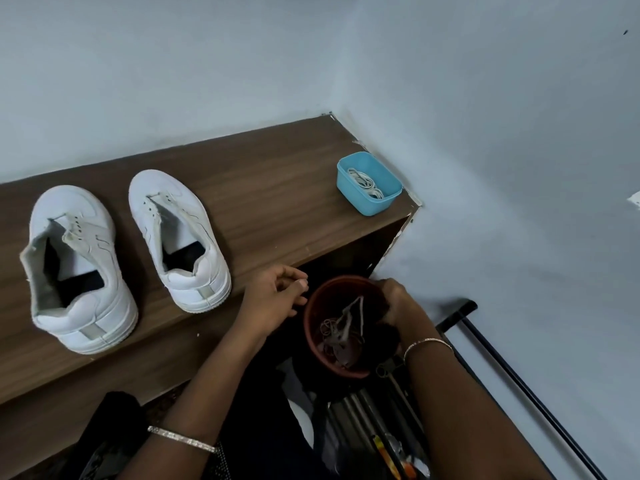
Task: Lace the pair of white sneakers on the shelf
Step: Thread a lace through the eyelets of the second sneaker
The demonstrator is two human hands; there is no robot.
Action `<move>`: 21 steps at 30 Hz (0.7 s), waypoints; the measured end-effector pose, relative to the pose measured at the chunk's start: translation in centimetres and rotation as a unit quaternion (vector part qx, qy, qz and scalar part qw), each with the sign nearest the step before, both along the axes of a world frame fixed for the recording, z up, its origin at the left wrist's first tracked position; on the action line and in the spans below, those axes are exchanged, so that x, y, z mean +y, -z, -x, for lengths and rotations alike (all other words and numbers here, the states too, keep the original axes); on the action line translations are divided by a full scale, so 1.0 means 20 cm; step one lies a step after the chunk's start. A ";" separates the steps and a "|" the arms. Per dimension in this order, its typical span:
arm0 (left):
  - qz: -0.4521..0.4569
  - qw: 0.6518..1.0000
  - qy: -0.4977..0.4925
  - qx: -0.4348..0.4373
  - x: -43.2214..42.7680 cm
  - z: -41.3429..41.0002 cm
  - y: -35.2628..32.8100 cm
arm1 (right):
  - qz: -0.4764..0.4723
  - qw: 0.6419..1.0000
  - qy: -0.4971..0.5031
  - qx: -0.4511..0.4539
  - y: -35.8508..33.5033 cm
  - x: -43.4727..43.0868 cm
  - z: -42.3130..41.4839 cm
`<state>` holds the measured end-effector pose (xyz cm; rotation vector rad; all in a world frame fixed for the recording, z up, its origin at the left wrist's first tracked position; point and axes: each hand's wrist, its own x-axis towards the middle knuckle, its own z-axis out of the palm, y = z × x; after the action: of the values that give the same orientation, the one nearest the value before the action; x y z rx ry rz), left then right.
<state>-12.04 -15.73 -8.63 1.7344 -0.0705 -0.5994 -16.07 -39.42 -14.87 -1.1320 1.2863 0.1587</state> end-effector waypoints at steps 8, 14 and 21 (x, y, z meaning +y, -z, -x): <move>0.022 1.000 -0.017 0.007 0.01 -0.01 -0.03 | 0.075 0.996 -0.007 -0.040 -0.12 0.07 -0.10; 0.030 0.998 -0.042 -0.020 0.08 -0.01 -0.14 | 0.148 0.975 -0.052 -0.158 -0.38 0.23 -0.14; 0.033 0.994 -0.070 -0.077 0.19 0.01 -0.33 | 0.256 0.917 -0.107 -0.285 -0.69 0.49 -0.07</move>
<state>-12.31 -12.02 -2.11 1.7029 -0.0760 -0.3568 -14.64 -29.64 -1.11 -1.6186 0.6848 -0.3512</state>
